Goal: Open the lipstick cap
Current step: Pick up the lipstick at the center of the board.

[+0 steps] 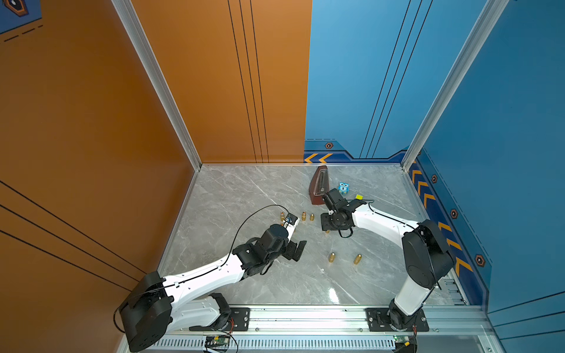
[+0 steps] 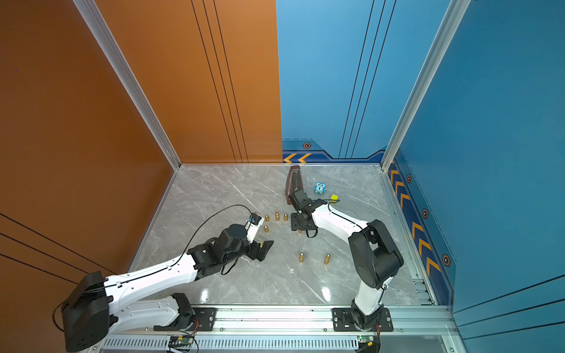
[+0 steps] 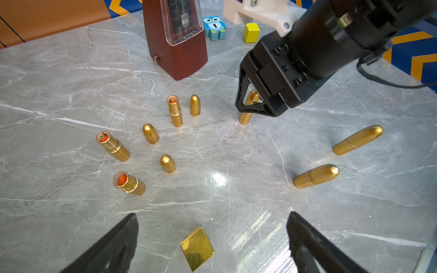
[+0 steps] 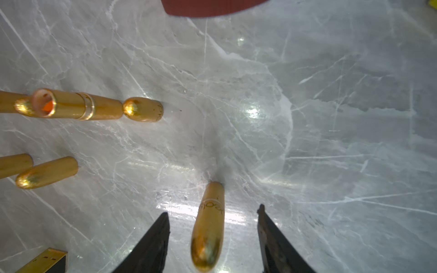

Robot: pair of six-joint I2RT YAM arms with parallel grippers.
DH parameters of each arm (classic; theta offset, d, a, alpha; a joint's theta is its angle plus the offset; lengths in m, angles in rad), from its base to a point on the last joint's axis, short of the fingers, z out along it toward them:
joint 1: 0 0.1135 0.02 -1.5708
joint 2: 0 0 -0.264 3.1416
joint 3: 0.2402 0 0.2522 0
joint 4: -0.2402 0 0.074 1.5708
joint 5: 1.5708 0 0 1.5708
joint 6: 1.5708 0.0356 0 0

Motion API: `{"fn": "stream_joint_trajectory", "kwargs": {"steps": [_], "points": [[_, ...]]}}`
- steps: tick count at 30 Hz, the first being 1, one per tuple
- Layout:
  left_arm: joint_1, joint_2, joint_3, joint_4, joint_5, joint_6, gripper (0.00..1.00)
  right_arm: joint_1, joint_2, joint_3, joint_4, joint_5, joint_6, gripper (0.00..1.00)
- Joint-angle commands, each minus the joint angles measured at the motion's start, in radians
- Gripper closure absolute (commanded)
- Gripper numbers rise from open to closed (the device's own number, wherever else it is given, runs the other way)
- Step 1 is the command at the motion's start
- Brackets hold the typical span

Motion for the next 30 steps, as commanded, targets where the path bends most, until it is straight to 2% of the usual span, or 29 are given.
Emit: {"fn": "stream_joint_trajectory", "kwargs": {"steps": [1,22,30], "points": [[-0.012,0.012,0.032,0.014,-0.024,-0.002,0.01,-0.005,0.030,-0.008,0.013,-0.011,0.017,0.44],[-0.015,0.024,0.028,0.019,-0.042,0.012,0.01,-0.009,0.072,-0.003,0.027,-0.005,-0.007,0.79],[-0.014,0.009,0.022,0.019,-0.041,0.026,0.01,-0.007,-0.006,-0.003,-0.016,-0.060,-0.018,0.82]]}}
